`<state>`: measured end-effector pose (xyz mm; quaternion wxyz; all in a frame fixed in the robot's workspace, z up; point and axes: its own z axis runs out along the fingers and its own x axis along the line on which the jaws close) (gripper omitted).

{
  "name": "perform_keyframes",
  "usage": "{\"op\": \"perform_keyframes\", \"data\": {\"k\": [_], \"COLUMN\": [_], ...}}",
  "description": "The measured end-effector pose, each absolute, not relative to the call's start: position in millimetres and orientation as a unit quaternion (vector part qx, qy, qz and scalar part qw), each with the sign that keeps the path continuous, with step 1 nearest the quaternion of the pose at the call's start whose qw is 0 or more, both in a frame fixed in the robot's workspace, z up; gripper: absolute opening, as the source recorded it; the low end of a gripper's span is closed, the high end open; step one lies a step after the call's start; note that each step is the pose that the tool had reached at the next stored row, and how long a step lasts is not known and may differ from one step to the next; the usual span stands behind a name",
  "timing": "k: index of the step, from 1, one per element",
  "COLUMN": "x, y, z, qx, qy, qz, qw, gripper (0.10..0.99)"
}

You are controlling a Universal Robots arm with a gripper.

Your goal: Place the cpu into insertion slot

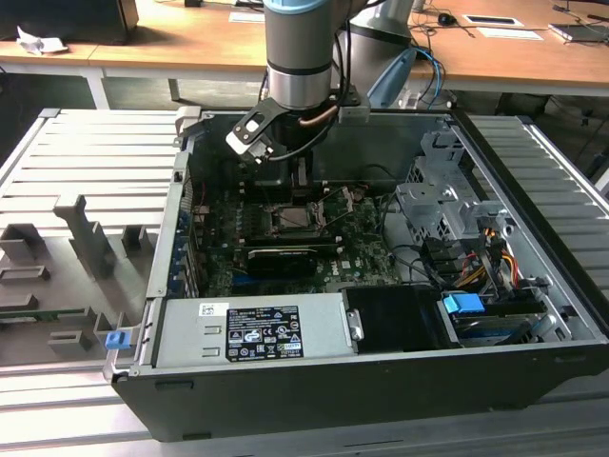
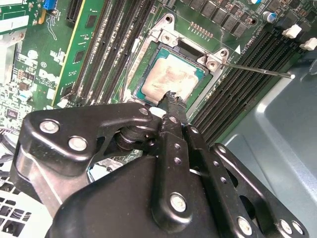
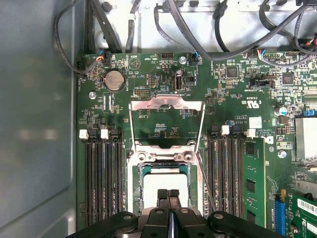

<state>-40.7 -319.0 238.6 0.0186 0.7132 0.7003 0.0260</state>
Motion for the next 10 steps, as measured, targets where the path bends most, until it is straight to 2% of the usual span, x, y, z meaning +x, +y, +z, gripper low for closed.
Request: {"op": "perform_keyframes", "data": {"k": [10], "x": [-40.7], "y": [-319.0], "z": [240.1], "qx": [0.713], "qy": [0.7], "qz": [0.026], "qw": [0.019], "gripper": [0.106]}}
